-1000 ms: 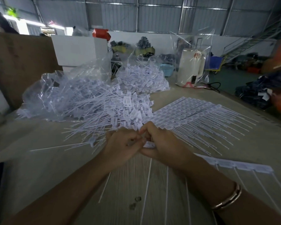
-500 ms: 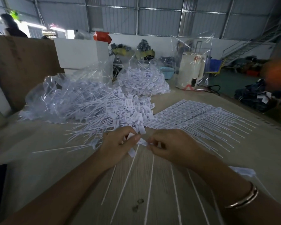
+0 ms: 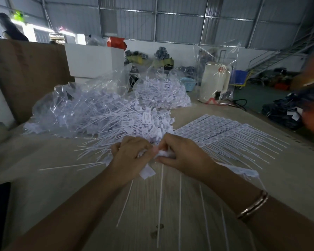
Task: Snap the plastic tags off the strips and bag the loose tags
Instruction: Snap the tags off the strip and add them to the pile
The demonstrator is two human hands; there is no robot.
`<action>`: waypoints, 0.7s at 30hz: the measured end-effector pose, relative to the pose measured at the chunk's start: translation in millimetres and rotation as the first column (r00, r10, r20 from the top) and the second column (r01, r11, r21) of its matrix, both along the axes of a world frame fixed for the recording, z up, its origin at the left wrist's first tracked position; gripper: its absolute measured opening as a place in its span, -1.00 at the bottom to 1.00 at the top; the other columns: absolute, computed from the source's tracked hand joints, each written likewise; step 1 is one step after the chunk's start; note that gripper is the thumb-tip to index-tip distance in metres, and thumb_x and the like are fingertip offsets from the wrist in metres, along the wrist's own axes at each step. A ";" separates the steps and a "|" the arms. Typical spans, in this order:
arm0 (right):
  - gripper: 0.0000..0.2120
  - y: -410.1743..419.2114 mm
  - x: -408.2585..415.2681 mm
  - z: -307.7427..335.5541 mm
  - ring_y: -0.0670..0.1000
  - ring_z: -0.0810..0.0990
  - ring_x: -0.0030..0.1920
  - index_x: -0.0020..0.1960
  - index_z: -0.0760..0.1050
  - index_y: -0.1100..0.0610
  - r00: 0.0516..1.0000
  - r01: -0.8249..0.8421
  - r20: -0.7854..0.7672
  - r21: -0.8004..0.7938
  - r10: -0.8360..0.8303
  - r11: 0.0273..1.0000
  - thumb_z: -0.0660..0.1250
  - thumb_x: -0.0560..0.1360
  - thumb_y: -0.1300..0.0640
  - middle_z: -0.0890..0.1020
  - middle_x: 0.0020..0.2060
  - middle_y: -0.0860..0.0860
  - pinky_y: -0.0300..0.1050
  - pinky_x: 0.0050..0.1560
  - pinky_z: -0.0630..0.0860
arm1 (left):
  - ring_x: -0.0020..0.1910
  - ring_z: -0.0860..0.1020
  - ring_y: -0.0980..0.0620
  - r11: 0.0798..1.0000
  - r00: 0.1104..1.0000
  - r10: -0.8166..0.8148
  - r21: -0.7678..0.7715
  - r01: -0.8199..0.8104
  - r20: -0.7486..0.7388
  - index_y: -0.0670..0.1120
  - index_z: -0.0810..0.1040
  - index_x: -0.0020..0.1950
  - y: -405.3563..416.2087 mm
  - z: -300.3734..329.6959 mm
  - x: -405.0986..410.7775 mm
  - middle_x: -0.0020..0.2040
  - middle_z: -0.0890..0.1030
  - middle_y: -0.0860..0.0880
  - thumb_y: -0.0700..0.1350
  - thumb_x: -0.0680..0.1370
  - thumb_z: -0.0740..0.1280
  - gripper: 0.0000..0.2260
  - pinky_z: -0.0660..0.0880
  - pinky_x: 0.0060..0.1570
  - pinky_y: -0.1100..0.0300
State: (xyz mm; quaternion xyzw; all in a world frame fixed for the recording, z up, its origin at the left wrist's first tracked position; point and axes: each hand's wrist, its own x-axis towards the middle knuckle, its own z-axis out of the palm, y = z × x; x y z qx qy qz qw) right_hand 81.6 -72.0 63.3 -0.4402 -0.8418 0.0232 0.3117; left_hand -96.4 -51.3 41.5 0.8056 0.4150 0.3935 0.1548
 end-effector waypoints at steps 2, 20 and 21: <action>-0.82 5.3 -6.5 2.0 -0.19 0.41 -0.25 -0.07 0.44 0.06 1.000 -0.012 0.009 0.023 0.012 1.000 0.40 0.45 0.02 0.44 -0.28 -0.19 -0.33 -0.33 0.29 | -0.36 0.57 0.14 0.994 0.992 -0.034 -0.096 0.045 0.119 -0.07 0.57 -0.31 2.5 -1.2 0.6 -0.40 0.61 -0.01 -0.03 0.55 0.30 -0.74 0.42 -0.26 0.42; -0.82 -0.1 27.0 -11.0 0.00 0.57 -0.21 -0.03 0.60 0.14 0.989 0.145 0.000 0.067 -0.145 0.987 0.25 0.55 0.12 0.62 -0.16 0.02 -0.14 -0.20 0.46 | -0.08 0.54 0.03 0.995 0.995 0.030 0.093 -0.039 0.094 -0.11 0.61 -0.12 12.4 -0.4 -23.1 -0.15 0.60 0.03 0.11 0.46 0.11 -0.61 0.38 0.04 -0.12; -0.83 -0.3 28.9 -11.3 -0.06 0.55 -0.19 0.04 0.60 0.10 0.988 0.152 -0.018 0.050 -0.151 0.987 0.29 0.54 0.09 0.62 -0.13 -0.01 -0.18 -0.17 0.43 | 0.01 0.52 0.01 0.991 0.993 0.109 0.069 -0.112 0.053 -0.09 0.62 -0.06 13.5 -0.6 -23.4 -0.07 0.60 0.04 0.13 0.45 0.06 -0.57 0.35 0.10 -0.10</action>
